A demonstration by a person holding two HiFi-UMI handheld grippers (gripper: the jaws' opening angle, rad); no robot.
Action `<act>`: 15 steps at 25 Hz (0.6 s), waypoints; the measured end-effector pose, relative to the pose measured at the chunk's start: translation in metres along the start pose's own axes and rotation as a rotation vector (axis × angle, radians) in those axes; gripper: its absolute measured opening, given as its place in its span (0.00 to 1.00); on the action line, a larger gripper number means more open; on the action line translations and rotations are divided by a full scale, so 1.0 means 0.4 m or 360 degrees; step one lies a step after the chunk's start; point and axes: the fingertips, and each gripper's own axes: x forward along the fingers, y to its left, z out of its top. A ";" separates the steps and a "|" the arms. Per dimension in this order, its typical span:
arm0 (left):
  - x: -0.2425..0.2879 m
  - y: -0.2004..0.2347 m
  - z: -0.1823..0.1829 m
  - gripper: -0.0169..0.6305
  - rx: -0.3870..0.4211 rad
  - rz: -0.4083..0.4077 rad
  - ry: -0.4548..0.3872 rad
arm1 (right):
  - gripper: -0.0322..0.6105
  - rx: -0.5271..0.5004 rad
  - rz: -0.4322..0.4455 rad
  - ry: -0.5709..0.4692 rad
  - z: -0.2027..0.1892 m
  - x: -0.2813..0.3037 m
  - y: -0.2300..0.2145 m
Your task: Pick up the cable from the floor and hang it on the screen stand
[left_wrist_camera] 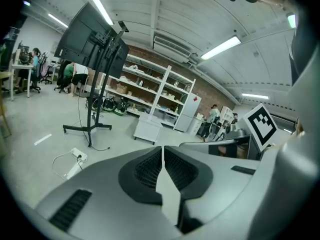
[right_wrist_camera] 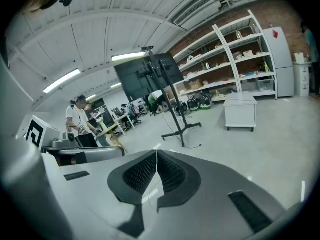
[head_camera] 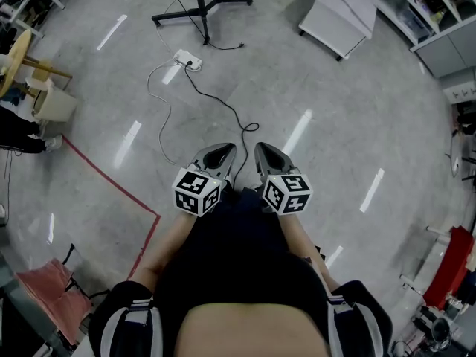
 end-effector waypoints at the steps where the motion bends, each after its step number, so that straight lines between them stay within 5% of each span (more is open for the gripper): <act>1: -0.003 0.012 0.001 0.06 0.0000 -0.0005 0.0001 | 0.09 0.0009 -0.0014 -0.0017 0.003 0.006 0.003; 15: 0.018 0.130 0.004 0.06 -0.0025 -0.0015 0.0065 | 0.09 0.0040 -0.0050 -0.0098 0.069 0.111 0.009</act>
